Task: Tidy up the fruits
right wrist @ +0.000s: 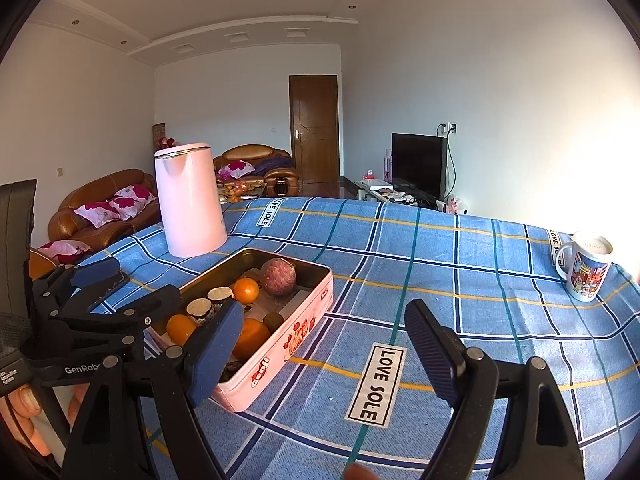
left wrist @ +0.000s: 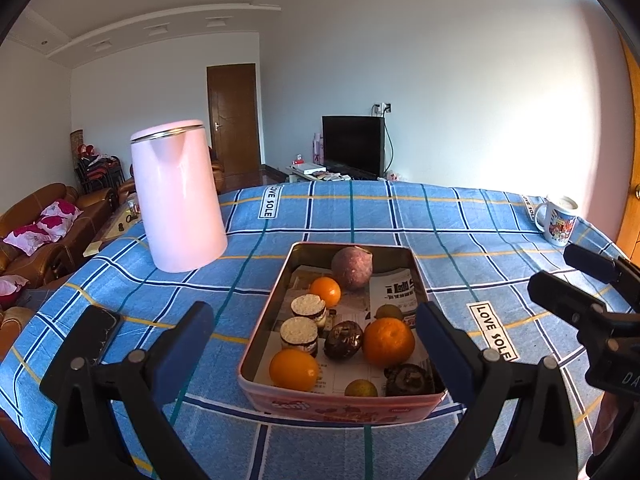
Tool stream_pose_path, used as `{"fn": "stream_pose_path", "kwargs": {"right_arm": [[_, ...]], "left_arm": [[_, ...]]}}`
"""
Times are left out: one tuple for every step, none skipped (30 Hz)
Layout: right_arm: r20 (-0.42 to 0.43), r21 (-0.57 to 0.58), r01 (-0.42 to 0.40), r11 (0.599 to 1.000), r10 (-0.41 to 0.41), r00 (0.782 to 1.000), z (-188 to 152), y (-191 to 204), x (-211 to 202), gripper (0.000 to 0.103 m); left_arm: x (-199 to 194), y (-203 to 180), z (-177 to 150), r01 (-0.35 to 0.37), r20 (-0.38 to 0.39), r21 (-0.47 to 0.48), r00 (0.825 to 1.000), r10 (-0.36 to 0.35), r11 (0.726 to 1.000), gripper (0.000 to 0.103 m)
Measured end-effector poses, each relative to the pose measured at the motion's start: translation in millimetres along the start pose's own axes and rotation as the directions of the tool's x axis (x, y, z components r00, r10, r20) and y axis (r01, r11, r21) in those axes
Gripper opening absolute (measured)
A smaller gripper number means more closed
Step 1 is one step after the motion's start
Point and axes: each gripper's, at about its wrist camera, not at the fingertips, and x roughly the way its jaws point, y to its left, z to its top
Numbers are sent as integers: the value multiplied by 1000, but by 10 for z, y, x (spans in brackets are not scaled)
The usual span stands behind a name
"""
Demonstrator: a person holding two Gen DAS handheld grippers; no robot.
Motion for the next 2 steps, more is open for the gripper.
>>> {"fn": "stream_pose_path", "kwargs": {"right_arm": [[-3, -1, 4, 1000, -4, 1000, -9, -17, 3, 84], [-6, -2, 10, 1000, -10, 1000, -17, -40, 3, 84]], "left_arm": [[-1, -2, 0, 0, 0, 1, 1000, 0, 1000, 103], [-6, 3, 0, 2, 1, 1, 1000, -2, 1000, 103]]}}
